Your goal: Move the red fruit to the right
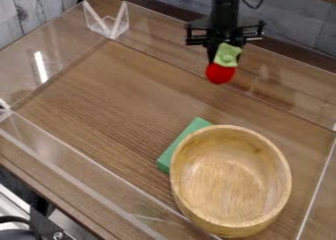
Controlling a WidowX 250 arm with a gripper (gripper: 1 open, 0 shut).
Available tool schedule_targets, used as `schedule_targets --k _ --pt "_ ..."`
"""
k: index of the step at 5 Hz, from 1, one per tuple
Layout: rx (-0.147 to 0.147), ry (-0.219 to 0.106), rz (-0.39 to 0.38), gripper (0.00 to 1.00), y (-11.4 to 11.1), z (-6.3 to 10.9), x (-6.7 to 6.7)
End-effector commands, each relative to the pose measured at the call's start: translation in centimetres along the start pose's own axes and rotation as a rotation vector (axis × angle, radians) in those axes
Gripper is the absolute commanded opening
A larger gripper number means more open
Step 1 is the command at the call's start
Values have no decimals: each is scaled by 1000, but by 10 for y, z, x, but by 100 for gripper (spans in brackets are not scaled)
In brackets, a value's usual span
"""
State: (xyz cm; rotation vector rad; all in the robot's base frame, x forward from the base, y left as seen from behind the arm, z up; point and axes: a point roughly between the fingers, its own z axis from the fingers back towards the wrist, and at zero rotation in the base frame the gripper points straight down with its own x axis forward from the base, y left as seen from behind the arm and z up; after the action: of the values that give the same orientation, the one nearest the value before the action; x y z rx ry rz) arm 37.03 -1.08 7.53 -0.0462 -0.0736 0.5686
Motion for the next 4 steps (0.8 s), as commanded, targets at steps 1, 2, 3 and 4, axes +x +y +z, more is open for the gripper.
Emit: schedule_targets --k 1,2,3,4 --pt "-49 -77 54 0 -11 38 8" --pt "-67 -76 6 0 -6 51 12" --pt "-85 -73 -42 0 0 64 17" --pt "-96 -72 -70 0 -5 68 12"
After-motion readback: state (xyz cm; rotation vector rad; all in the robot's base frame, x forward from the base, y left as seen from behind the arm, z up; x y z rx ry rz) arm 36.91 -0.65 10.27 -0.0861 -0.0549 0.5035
